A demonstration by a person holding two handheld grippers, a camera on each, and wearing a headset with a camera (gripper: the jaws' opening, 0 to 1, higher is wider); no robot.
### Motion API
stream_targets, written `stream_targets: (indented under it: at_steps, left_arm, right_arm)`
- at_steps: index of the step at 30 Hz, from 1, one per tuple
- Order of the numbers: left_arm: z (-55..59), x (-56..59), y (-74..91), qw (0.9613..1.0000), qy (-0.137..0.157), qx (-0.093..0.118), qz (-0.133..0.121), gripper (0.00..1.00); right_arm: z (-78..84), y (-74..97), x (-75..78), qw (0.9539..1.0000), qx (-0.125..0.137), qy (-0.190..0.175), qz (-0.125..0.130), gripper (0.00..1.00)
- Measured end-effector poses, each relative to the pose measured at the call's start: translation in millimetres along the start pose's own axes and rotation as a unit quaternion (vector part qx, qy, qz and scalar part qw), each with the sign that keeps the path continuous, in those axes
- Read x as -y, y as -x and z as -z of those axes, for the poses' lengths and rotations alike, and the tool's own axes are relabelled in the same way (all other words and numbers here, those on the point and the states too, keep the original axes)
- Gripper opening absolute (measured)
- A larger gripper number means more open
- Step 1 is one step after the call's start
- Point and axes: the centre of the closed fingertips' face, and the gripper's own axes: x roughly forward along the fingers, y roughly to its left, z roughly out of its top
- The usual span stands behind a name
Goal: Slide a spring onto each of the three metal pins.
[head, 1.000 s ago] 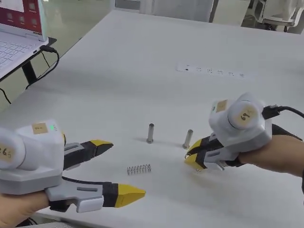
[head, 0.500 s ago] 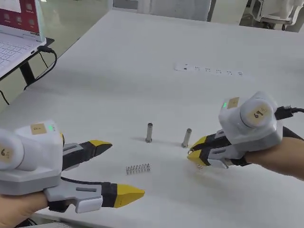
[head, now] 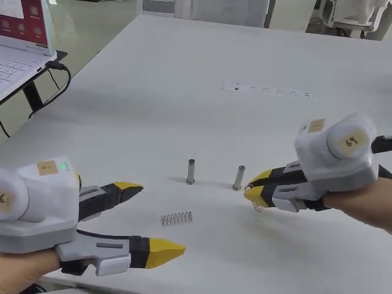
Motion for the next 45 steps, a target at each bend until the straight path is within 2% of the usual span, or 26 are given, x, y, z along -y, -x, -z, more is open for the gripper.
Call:
stream_targets:
  at_steps: [10, 17, 21, 30, 45]
  left_arm:
    - [0.8, 1.1, -0.5, 1.0, -0.003, -0.003, 0.001, 0.78]
    - [1.1, 1.7, -0.8, 1.0, -0.002, -0.004, 0.002, 0.78]
    - [0.8, 1.7, -0.9, 1.0, -0.001, -0.003, 0.001, 0.78]
    - [1.3, 0.7, -1.1, 1.0, -0.001, -0.004, 0.002, 0.77]
    - [1.8, 0.3, -0.8, 1.0, 0.0, -0.004, 0.002, 0.77]
  right_arm:
    - [-14.2, 11.6, 6.3, 0.9983, 0.048, -0.026, 0.018, 0.08]
    - [-22.4, 15.4, 8.4, 0.9966, 0.072, -0.029, 0.027, 0.08]
    - [-29.9, 18.4, 12.0, 0.9945, 0.094, -0.029, 0.035, 0.08]
    - [-41.5, 22.2, 19.2, 0.9907, 0.124, -0.026, 0.049, 0.08]
    - [-55.9, 21.5, 25.5, 0.9852, 0.159, -0.019, 0.061, 0.08]
